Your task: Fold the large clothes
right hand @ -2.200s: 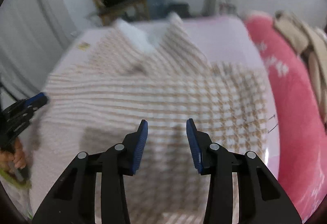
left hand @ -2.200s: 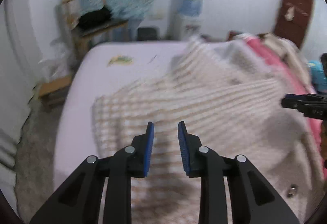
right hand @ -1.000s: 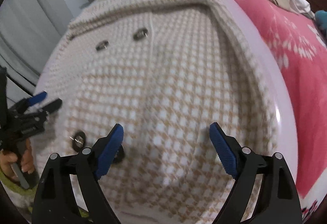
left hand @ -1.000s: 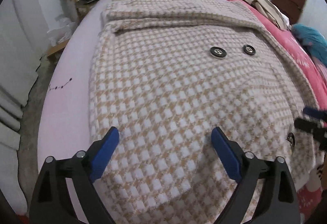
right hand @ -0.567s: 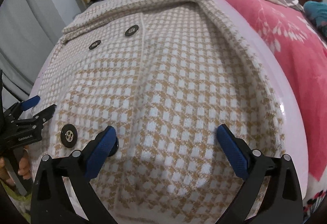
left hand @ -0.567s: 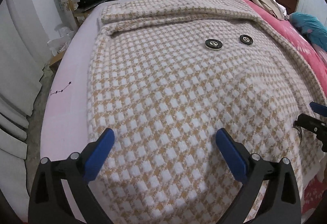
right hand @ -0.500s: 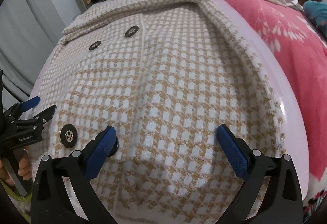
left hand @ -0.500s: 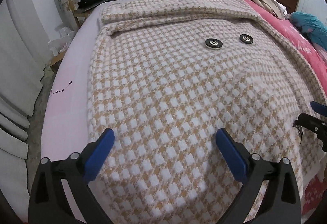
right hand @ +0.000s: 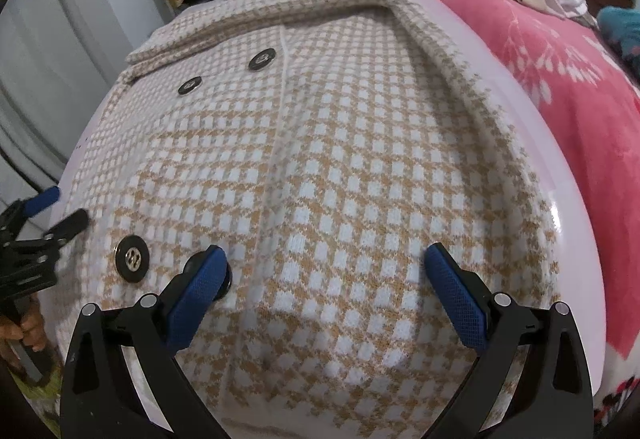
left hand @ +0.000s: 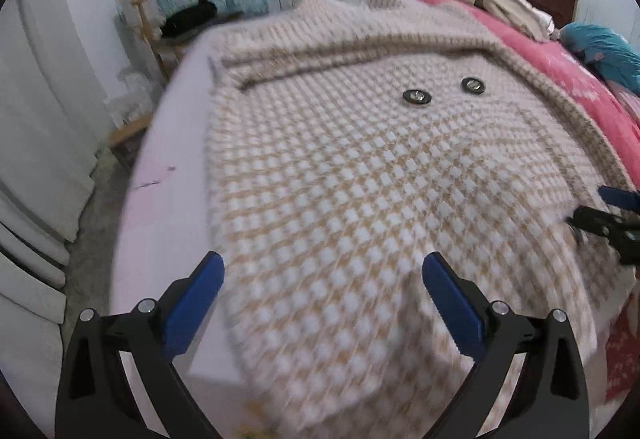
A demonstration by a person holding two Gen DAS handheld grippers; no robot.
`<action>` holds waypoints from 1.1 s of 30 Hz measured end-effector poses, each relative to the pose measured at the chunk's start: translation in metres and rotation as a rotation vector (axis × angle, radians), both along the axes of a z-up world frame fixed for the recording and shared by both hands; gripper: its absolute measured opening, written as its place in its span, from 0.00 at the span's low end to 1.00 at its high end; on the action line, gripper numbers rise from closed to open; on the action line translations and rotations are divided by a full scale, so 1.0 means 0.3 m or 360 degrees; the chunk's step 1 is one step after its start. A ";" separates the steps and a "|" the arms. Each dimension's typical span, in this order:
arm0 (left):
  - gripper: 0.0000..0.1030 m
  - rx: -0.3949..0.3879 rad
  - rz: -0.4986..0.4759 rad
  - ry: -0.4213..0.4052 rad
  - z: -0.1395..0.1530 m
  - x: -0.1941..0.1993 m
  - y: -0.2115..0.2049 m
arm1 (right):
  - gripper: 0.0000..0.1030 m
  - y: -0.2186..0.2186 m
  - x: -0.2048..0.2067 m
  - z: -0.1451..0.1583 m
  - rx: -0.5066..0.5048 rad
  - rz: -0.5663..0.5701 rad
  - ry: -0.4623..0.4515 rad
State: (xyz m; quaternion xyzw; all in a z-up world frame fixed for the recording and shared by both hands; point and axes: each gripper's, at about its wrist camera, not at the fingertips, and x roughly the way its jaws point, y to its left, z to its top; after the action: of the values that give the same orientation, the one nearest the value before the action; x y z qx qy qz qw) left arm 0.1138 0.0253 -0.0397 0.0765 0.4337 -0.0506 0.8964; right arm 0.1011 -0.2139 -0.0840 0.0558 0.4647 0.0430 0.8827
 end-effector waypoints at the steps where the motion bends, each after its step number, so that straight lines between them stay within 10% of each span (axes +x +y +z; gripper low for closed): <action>1: 0.95 -0.0015 0.0002 -0.0016 0.009 -0.033 0.017 | 0.92 0.001 -0.004 -0.001 0.0001 0.0011 -0.0007; 8: 0.92 -0.0091 0.0059 -0.0004 0.020 -0.235 0.126 | 0.92 -0.030 -0.095 0.053 0.0027 0.0015 -0.0115; 17: 0.59 -0.0363 0.0081 0.0187 -0.059 -0.335 0.175 | 0.85 -0.225 -0.250 0.140 0.0009 -0.0232 -0.0194; 29: 0.43 -0.0658 0.0011 0.0328 -0.090 -0.349 0.169 | 0.49 -0.265 -0.308 0.050 0.0032 -0.0327 -0.0017; 33: 0.35 -0.0598 0.0018 0.0299 -0.092 -0.347 0.144 | 0.21 -0.261 -0.301 0.035 0.0085 -0.0312 0.0019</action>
State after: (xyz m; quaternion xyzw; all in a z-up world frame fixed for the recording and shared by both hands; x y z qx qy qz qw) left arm 0.0097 0.0685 -0.0672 -0.0996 0.4987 -0.1324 0.8508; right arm 0.0108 -0.2920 -0.0733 0.1248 0.4610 -0.0314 0.8780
